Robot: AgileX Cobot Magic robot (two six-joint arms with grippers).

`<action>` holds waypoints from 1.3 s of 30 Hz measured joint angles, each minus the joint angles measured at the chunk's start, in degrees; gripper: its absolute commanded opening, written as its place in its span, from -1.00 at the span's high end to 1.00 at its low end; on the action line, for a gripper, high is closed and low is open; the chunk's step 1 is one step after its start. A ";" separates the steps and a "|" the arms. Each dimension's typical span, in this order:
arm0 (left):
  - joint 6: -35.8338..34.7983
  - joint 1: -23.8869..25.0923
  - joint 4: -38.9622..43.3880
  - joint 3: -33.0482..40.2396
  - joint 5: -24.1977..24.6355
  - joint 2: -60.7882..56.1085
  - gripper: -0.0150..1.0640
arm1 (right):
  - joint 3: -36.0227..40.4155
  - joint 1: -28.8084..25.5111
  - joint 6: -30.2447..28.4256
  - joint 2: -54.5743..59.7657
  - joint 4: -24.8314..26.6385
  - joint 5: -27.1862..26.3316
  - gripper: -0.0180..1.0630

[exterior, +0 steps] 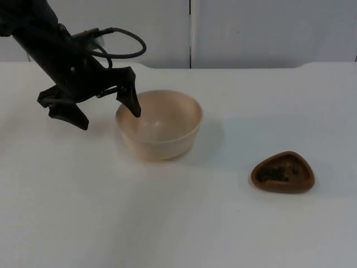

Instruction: Pick up the bowl with the left hand and pour the coffee beans from the cup into the bowl with the right hand.

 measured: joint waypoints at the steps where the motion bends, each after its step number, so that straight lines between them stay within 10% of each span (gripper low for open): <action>1: 0.00 0.00 0.00 0.00 -0.42 0.00 -0.89 | 0.00 0.00 0.00 0.00 0.00 0.00 -0.98; 29: 0.00 0.00 -1.35 0.00 -0.44 0.00 0.98 | 0.00 0.00 0.00 0.00 0.00 0.00 -0.98; 39: -0.11 0.00 -2.95 0.00 1.08 0.00 0.98 | 0.00 0.00 0.00 0.00 0.00 0.00 -0.98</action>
